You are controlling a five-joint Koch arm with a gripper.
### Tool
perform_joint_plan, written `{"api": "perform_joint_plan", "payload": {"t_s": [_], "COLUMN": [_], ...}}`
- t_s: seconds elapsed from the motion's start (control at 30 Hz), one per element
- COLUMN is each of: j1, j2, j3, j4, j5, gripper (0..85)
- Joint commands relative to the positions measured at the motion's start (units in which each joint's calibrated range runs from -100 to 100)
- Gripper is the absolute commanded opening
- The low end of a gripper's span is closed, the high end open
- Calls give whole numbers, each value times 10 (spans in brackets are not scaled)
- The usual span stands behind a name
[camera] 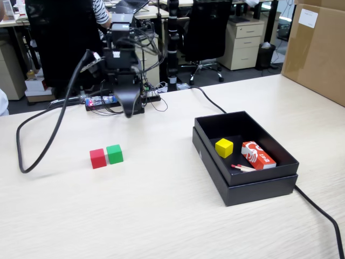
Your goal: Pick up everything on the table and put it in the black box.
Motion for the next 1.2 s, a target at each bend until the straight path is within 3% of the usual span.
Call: {"api": "perform_joint_plan", "payload": {"t_s": [0.0,0.33,0.67,1.17], "j1": [-25,-82,-97,-91], "j2": [-5,227,412,534], "j3": [19,120,220,254], "j4": [1,55,88,89], "j5": [-21,-54,-86,-87], "gripper": [495,492,484,477]}}
